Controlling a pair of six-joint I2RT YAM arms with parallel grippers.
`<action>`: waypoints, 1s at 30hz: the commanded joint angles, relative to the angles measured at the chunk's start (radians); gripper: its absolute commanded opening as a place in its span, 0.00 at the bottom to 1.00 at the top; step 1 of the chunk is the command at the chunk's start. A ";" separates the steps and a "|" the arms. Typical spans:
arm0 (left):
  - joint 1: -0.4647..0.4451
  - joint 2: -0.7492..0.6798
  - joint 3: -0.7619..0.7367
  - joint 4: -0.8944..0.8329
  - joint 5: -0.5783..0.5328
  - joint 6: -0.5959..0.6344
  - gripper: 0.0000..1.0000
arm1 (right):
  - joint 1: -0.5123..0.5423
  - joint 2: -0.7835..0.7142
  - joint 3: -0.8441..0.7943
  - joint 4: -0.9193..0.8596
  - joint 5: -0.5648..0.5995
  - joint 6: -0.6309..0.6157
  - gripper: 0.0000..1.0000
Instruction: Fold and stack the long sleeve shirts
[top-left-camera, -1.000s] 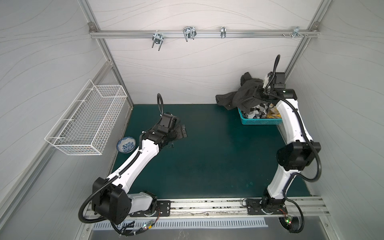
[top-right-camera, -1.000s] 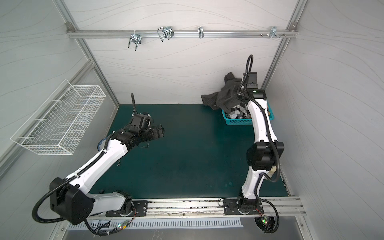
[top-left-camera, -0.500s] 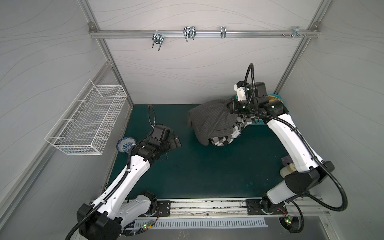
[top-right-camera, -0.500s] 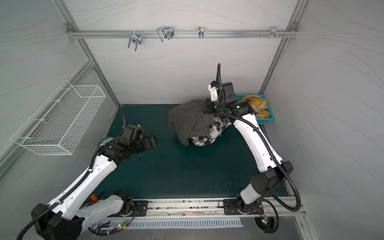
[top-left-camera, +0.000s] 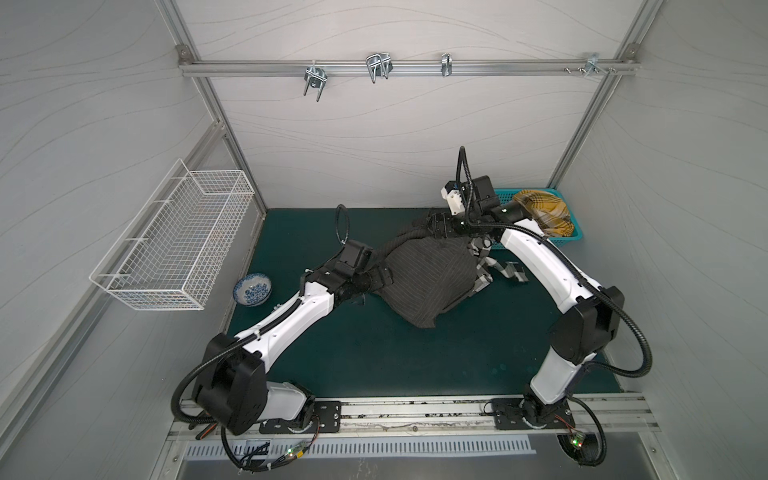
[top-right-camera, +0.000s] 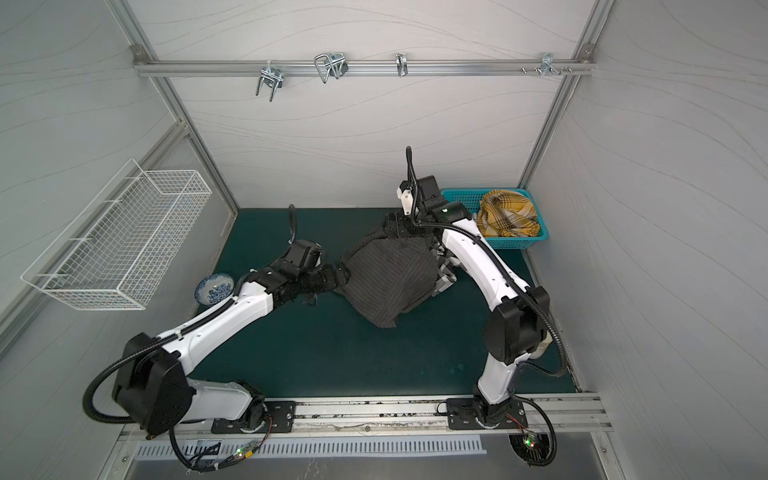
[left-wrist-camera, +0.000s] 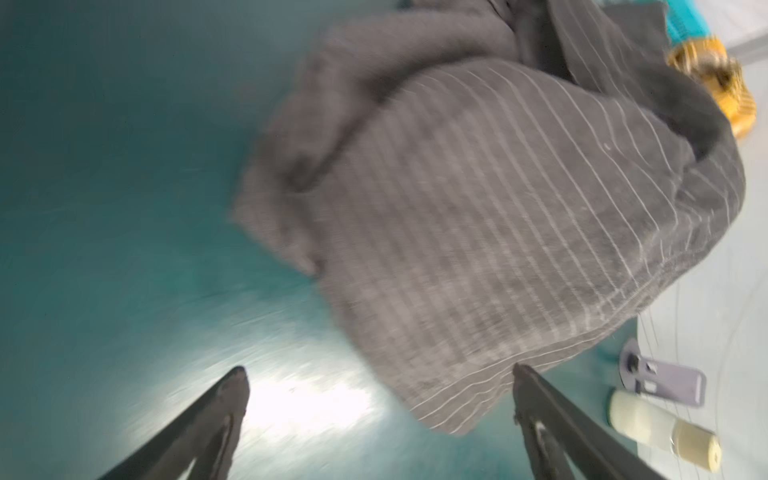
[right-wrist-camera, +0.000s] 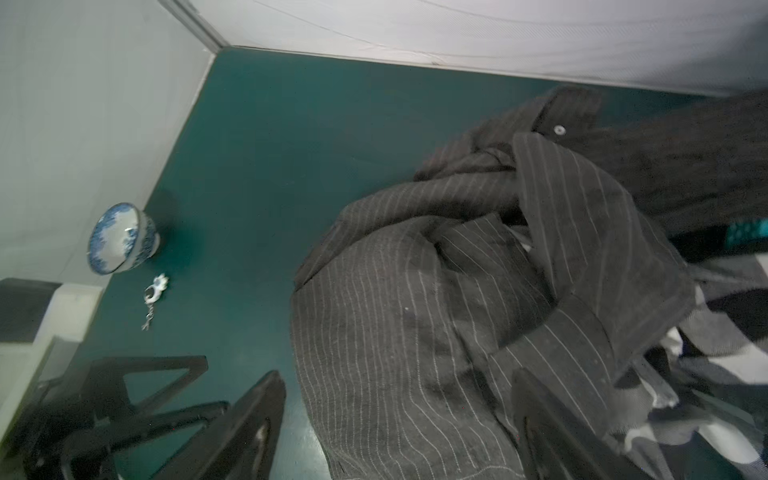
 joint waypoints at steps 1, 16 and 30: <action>-0.017 0.120 0.094 0.162 0.069 -0.034 0.99 | -0.079 -0.080 -0.110 -0.074 0.149 0.153 0.87; -0.103 0.457 0.314 0.255 0.195 -0.114 0.64 | -0.393 -0.187 -0.561 0.080 -0.097 0.318 0.94; -0.205 0.467 0.306 0.101 0.201 -0.045 0.98 | -0.363 -0.021 -0.632 0.301 -0.348 0.392 0.81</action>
